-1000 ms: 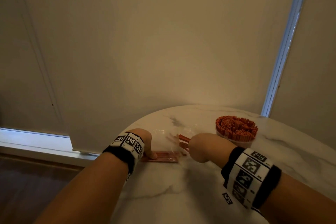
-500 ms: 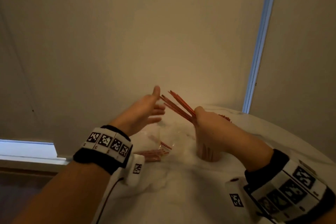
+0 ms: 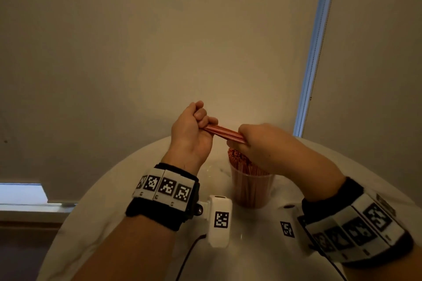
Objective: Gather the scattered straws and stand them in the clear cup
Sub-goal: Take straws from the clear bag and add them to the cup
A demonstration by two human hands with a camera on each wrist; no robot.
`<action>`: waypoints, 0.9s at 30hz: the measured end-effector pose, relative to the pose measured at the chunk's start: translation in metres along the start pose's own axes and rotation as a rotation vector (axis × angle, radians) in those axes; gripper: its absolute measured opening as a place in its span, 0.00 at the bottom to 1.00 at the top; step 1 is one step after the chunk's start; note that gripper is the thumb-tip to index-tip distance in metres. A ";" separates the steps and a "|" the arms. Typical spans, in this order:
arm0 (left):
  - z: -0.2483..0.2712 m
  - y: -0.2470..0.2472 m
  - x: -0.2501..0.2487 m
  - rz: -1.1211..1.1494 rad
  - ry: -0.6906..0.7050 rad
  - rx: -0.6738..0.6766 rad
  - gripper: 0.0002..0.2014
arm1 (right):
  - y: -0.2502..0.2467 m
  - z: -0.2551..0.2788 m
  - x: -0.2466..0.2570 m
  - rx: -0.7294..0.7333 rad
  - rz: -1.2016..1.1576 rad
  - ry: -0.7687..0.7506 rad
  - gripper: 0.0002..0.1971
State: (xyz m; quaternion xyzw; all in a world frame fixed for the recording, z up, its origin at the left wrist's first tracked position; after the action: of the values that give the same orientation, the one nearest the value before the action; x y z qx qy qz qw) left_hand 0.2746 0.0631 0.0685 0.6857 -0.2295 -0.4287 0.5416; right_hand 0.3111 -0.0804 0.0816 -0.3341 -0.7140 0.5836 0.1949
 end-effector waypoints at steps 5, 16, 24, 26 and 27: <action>-0.010 -0.003 0.015 0.094 -0.039 0.068 0.14 | -0.004 -0.008 -0.019 -0.044 -0.037 0.006 0.21; 0.002 0.003 0.017 -1.091 0.203 0.316 0.19 | -0.011 -0.005 -0.035 -0.134 -0.054 0.032 0.05; 0.007 0.013 0.010 -1.208 0.446 0.417 0.21 | -0.008 -0.003 -0.035 -0.033 -0.125 -0.034 0.07; 0.008 0.013 0.007 -1.215 0.537 0.402 0.21 | -0.008 -0.001 -0.037 0.027 -0.217 -0.044 0.10; 0.008 0.013 0.005 -1.213 0.572 0.390 0.21 | -0.009 -0.001 -0.038 0.042 -0.267 -0.038 0.11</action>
State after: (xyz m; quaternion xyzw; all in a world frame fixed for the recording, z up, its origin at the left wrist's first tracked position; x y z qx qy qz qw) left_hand 0.2727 0.0506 0.0788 0.8636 0.2726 -0.4090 0.1127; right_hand 0.3362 -0.1079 0.0943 -0.2207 -0.7435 0.5734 0.2641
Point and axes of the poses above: each hand's wrist, its own z-axis away from the middle knuckle, its own y-axis out of the palm, x = y × z, the point moved 5 cm from there along -z, towards the middle knuckle, and after that the axes turned 15 degrees about z, right-handed, at the moved point
